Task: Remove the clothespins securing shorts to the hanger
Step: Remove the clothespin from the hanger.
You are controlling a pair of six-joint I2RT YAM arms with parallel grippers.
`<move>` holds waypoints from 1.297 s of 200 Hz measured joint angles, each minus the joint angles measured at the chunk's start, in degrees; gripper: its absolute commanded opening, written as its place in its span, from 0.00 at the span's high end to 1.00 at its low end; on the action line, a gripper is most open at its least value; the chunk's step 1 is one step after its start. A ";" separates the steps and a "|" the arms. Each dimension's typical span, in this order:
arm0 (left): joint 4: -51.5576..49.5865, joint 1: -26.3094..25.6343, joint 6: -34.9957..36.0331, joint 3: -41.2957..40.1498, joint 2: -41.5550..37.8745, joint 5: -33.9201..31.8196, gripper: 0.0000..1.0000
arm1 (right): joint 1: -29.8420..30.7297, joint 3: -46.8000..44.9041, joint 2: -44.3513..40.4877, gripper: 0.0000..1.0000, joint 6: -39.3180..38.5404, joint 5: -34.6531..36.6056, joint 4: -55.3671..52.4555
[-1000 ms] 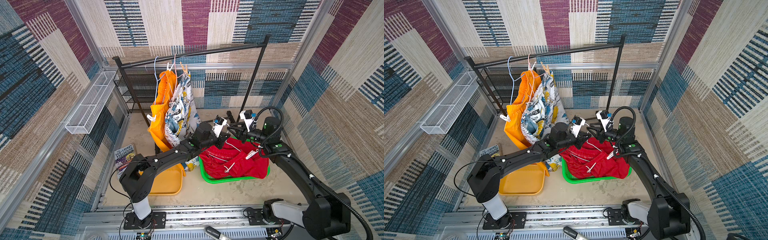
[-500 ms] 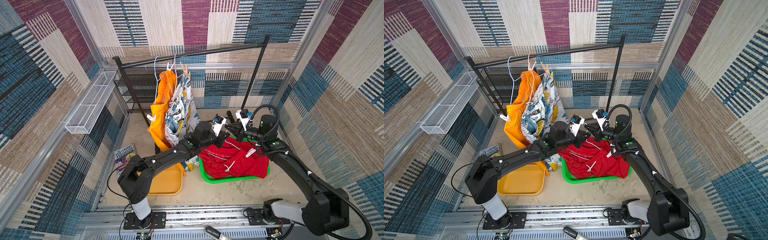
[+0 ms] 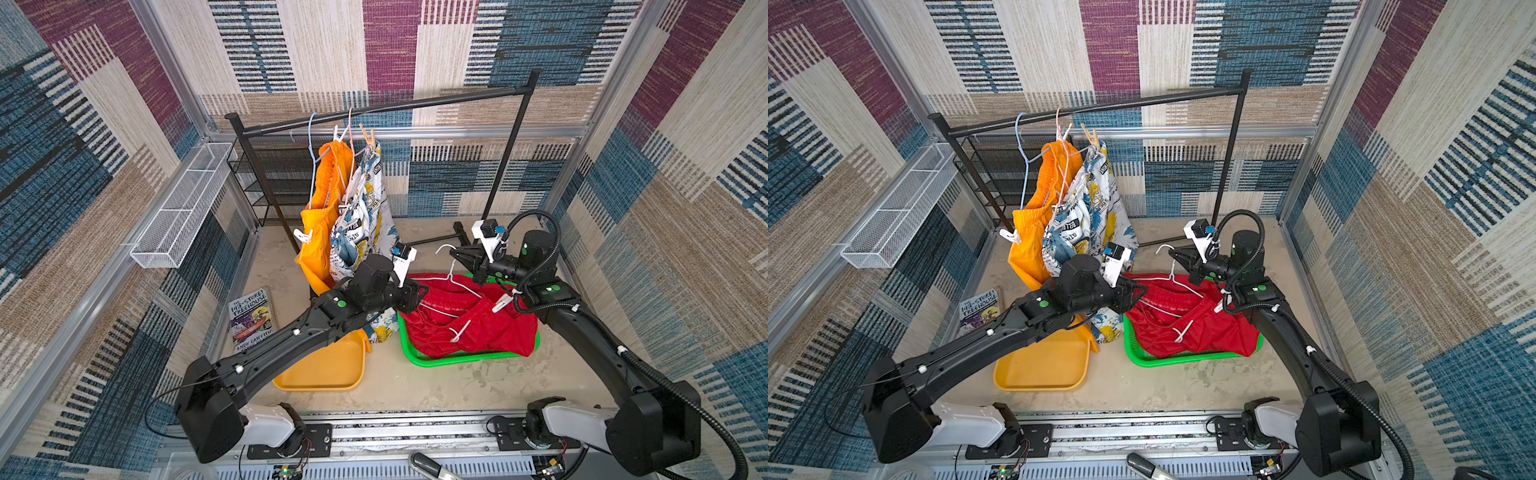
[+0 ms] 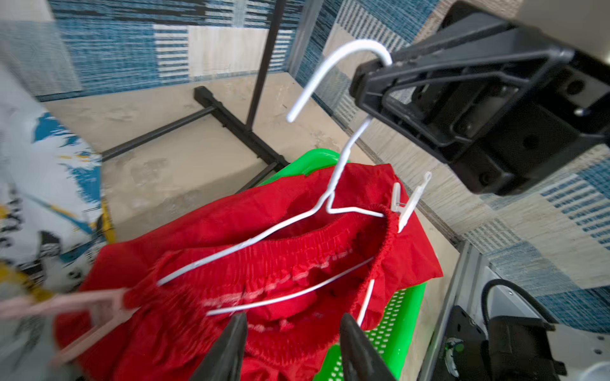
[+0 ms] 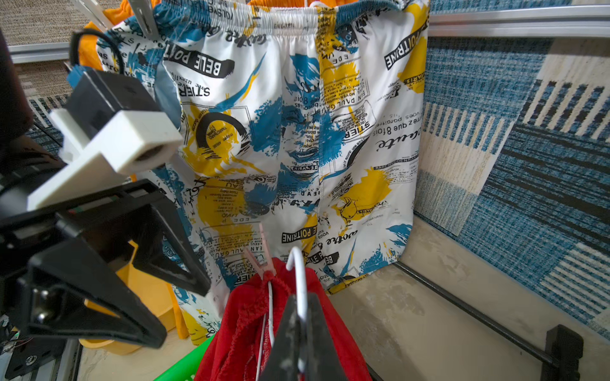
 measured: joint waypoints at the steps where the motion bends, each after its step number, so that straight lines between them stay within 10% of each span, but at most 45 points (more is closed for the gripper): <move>1: -0.46 0.15 -0.04 0.00 -0.28 -0.20 0.48 | 0.00 -0.02 -0.02 1.00 -0.02 0.00 0.00; 155: -31.98 7.74 -22.67 23.87 6.05 -6.67 0.23 | 0.11 -8.70 -8.96 1.00 -1.97 4.92 3.10; 259: -48.65 8.83 -47.47 36.85 15.26 -12.20 0.38 | 1.81 -11.65 -11.10 1.00 -2.45 5.99 5.22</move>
